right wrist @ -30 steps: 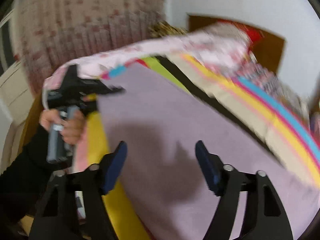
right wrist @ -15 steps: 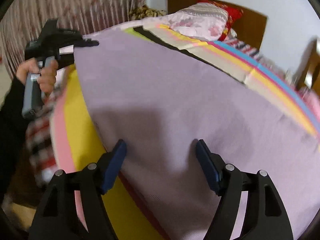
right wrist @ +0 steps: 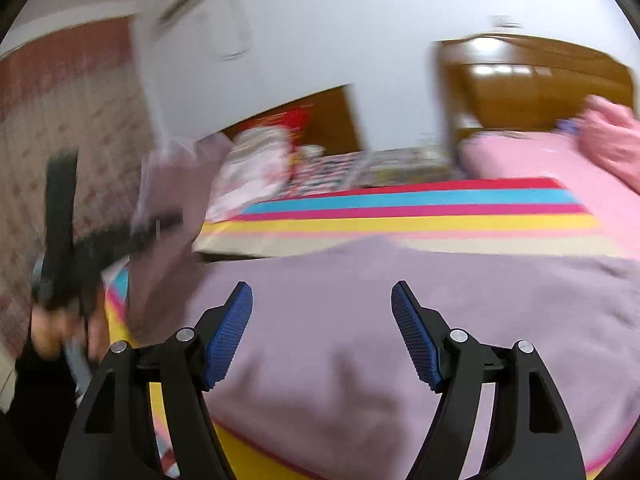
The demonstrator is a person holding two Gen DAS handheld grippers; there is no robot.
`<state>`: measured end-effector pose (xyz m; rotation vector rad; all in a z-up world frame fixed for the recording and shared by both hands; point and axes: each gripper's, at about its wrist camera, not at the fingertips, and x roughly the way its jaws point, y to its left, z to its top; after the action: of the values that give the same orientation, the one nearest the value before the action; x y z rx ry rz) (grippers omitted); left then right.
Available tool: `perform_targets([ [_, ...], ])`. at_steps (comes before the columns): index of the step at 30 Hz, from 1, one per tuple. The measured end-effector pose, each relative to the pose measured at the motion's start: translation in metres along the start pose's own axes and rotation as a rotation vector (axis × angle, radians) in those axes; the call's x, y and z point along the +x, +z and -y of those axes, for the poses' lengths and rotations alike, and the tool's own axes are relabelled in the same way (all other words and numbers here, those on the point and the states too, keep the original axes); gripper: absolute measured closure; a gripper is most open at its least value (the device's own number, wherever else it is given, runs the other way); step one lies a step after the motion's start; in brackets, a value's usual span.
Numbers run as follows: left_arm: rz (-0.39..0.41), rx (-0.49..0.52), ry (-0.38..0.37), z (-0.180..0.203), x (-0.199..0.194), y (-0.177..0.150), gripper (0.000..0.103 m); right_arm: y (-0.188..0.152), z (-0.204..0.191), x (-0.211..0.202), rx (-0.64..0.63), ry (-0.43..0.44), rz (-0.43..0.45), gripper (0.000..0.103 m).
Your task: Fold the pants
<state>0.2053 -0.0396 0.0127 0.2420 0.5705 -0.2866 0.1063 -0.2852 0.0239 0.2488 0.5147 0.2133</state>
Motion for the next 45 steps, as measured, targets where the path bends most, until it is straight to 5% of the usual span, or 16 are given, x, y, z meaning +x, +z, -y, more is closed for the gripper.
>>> perform_targets([
  [3, -0.233, 0.214, -0.121, 0.079, 0.054, -0.044, 0.080, -0.002, 0.027, -0.012, 0.057, -0.064, 0.007, 0.032],
  [5, -0.177, 0.298, -0.033, 0.090, 0.054, -0.057, 0.066, -0.006, 0.040, -0.018, 0.102, -0.067, 0.001, 0.032],
  [6, -0.197, 0.279, -0.061, 0.082, 0.054, -0.057, 0.062, -0.007, 0.042, -0.019, 0.114, -0.053, -0.001, 0.032],
  [8, -0.184, 0.179, -0.192, 0.055, 0.043, -0.052, 0.025, -0.010, 0.040, -0.013, 0.128, -0.028, -0.005, 0.032],
  [11, -0.049, 0.096, -0.210, 0.010, 0.005, -0.053, 0.011, -0.015, 0.035, 0.001, 0.134, 0.051, -0.047, 0.032],
  [16, -0.032, -0.154, -0.083, -0.080, -0.015, -0.084, 0.011, -0.034, 0.003, 0.051, 0.264, 0.298, -0.283, 0.032],
  [21, -0.085, -0.227, 0.021, -0.121, -0.016, -0.117, 0.011, -0.056, -0.025, 0.083, 0.292, 0.266, -0.452, 0.038],
  [27, -0.078, -0.309, -0.018, -0.135, -0.023, -0.133, 0.011, -0.043, -0.027, 0.105, 0.350, 0.148, -0.438, 0.042],
  [31, -0.066, -0.261, -0.050, -0.127, -0.033, -0.145, 0.011, -0.042, -0.029, 0.116, 0.370, 0.070, -0.395, 0.042],
  [32, -0.068, -0.251, -0.055, -0.127, -0.033, -0.146, 0.011, -0.042, -0.025, 0.117, 0.359, 0.050, -0.391, 0.048],
  [33, -0.075, -0.244, -0.060, -0.127, -0.032, -0.148, 0.010, -0.042, -0.029, 0.118, 0.330, 0.047, -0.385, 0.078],
  [34, -0.082, -0.242, -0.061, -0.126, -0.032, -0.149, 0.009, -0.045, -0.030, 0.118, 0.332, 0.047, -0.386, 0.090],
  [37, -0.123, -0.260, -0.072, -0.138, -0.023, -0.151, 0.013, -0.040, -0.037, 0.107, 0.325, 0.053, -0.345, 0.089],
  [40, -0.109, -0.265, -0.098, -0.145, -0.033, -0.146, 0.034, -0.032, -0.042, 0.085, 0.404, 0.150, -0.304, 0.090],
  [42, -0.100, -0.272, -0.077, -0.150, -0.040, -0.145, 0.035, -0.034, -0.047, 0.077, 0.408, 0.194, -0.303, 0.089],
  [45, -0.123, -0.341, -0.082, -0.163, -0.036, -0.156, 0.034, -0.051, -0.043, 0.094, 0.354, 0.124, -0.358, 0.090],
])
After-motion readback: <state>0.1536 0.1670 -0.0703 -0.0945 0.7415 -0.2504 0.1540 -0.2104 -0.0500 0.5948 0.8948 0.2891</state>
